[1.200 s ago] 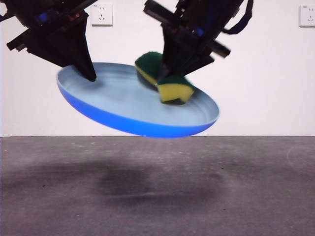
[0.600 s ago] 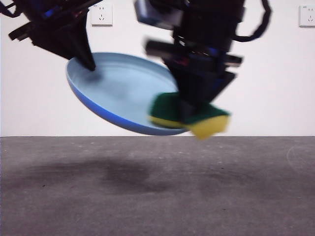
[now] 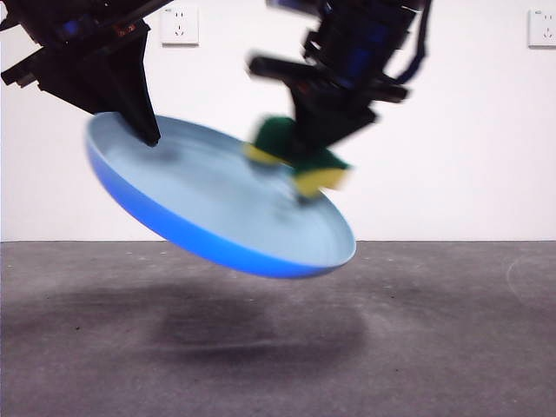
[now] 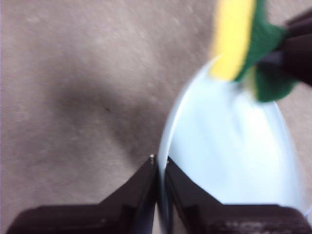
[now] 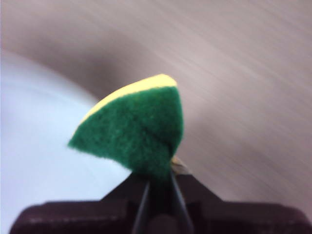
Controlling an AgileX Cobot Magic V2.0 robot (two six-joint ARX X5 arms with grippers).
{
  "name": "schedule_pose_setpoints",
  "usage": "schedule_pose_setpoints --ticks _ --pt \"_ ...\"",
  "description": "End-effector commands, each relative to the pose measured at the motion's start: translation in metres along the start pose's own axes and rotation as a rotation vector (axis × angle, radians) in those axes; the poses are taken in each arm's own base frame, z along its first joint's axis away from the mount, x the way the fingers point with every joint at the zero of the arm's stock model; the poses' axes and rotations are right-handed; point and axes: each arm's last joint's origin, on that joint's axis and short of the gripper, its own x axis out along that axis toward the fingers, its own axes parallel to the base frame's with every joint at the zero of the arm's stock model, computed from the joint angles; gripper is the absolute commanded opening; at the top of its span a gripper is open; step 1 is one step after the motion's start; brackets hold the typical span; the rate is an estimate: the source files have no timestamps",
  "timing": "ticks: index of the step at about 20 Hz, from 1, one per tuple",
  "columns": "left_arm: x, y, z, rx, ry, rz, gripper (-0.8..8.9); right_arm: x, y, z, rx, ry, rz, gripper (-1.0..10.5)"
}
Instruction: Pick up the plate,pick up the cloth,clean the plate with the cloth
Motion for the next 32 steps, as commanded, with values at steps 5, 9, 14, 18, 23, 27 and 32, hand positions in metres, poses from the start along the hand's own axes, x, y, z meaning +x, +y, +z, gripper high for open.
schedule_pose_setpoints --ticks 5,9,14,18,23,27,32 --pt "-0.008 -0.011 0.026 0.002 -0.258 -0.072 -0.08 0.002 0.043 -0.018 -0.029 0.161 0.265 -0.1" --pt "-0.008 -0.004 0.025 -0.009 -0.254 -0.002 -0.08 -0.003 0.043 -0.038 -0.070 0.366 0.202 -0.1" --pt "-0.007 0.000 0.020 -0.018 -0.193 0.007 -0.08 -0.004 0.020 -0.039 -0.133 0.372 -0.261 -0.1" --pt "-0.007 -0.001 0.020 -0.014 -0.187 -0.009 -0.08 -0.004 0.016 -0.030 -0.107 0.283 -0.282 -0.1" --pt "-0.007 0.002 0.020 0.012 -0.197 0.067 -0.08 -0.018 0.015 -0.015 -0.074 0.138 -0.282 -0.1" --pt "-0.004 0.007 0.021 0.053 -0.211 0.215 -0.08 -0.052 0.014 -0.001 -0.043 -0.013 -0.278 -0.1" --pt "0.017 0.025 0.023 0.029 -0.171 0.287 -0.08 -0.114 0.010 0.006 -0.005 -0.192 -0.275 -0.1"
